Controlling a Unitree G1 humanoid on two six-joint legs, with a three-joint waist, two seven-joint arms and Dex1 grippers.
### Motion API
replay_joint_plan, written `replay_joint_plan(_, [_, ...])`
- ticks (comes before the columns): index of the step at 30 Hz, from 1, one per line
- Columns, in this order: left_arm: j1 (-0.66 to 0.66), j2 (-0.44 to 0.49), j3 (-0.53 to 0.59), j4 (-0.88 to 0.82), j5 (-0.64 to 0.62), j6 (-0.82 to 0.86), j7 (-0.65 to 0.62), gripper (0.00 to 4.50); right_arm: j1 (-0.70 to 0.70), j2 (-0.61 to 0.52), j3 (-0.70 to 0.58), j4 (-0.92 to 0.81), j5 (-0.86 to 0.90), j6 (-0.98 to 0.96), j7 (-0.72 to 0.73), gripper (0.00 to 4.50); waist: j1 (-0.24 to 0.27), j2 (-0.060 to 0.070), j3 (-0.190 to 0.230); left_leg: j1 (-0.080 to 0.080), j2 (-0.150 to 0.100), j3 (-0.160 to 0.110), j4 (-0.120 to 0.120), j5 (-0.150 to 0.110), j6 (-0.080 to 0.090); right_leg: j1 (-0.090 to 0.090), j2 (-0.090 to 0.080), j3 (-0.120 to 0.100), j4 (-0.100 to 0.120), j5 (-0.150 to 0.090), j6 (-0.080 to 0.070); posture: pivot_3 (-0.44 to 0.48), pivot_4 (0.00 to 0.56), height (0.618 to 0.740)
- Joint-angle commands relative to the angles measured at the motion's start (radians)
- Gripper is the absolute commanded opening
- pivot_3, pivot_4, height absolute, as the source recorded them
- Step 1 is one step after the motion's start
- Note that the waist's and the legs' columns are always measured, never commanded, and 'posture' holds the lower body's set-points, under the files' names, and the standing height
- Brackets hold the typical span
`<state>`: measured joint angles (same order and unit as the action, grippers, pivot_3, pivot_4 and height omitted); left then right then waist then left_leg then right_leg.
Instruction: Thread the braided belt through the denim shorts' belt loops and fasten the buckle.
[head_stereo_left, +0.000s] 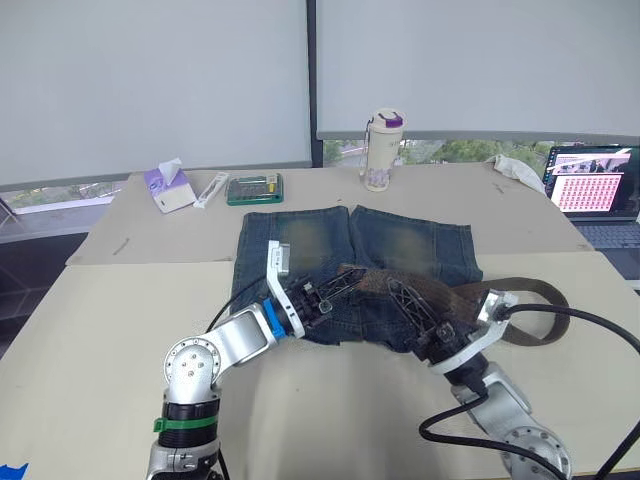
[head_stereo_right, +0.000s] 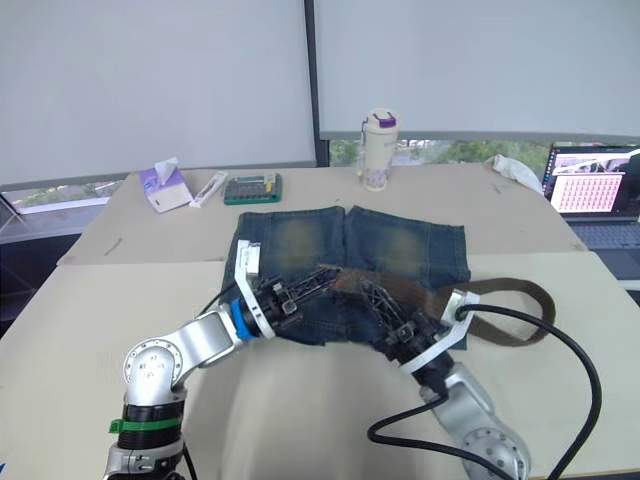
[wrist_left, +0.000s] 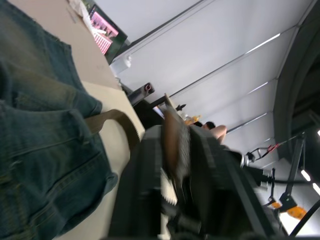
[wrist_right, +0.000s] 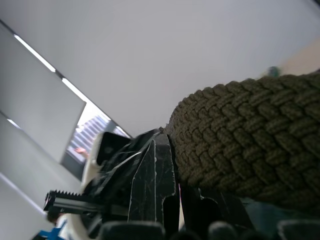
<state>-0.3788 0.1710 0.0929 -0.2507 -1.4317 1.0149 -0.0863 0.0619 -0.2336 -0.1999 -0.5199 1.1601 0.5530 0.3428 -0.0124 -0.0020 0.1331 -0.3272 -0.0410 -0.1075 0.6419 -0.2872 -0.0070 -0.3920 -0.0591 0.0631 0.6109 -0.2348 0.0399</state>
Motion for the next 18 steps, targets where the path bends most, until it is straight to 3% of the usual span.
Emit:
replay_joint_plan(1, [-0.022,0.138,-0.063,-0.086,0.186,-0.039,-0.161,2.43,-0.013,-0.127,-0.144,0.091,-0.010,0.013,-0.018,0.00,0.000,0.000,0.000,0.000,-0.003,0.001,0.000,0.000,0.000,0.001,0.000,0.000,0.000,0.000,0.000,0.000,0.150,0.740])
replay_joint_plan(4, [-0.010,0.342,-0.196,-0.137,0.497,-0.220,-0.400,3.45,-0.040,-0.261,-0.223,0.229,-0.011,0.063,0.000,0.00,-0.001,0.000,0.000,0.001,-0.004,0.006,-0.001,0.000,0.000,0.001,0.000,0.000,0.000,-0.001,-0.001,0.000,0.150,0.740])
replay_joint_plan(8, [0.006,0.474,-0.266,-0.121,0.752,-0.475,-0.609,3.45,-0.089,-0.391,-0.255,0.385,-0.065,0.102,0.049,0.00,-0.002,0.000,0.002,-0.002,-0.003,0.010,-0.005,0.000,0.000,0.003,0.000,0.002,-0.001,-0.003,-0.004,0.000,0.150,0.740])
replay_joint_plan(11, [0.004,0.495,-0.250,-0.083,0.839,-0.591,-0.693,3.45,-0.133,-0.452,-0.262,0.476,-0.108,0.126,0.085,0.00,-0.001,0.000,0.002,-0.003,0.000,0.011,-0.006,0.000,0.001,0.002,0.001,0.002,-0.002,-0.004,-0.002,0.000,0.150,0.740])
replay_joint_plan(18, [-0.046,0.456,-0.205,0.005,0.883,-0.664,-0.776,3.45,-0.231,-0.481,-0.203,0.587,-0.188,0.193,0.164,0.00,-0.002,-0.001,0.003,-0.006,0.002,0.010,-0.003,0.000,0.002,0.002,0.001,0.001,-0.002,-0.004,-0.001,0.000,0.150,0.740])
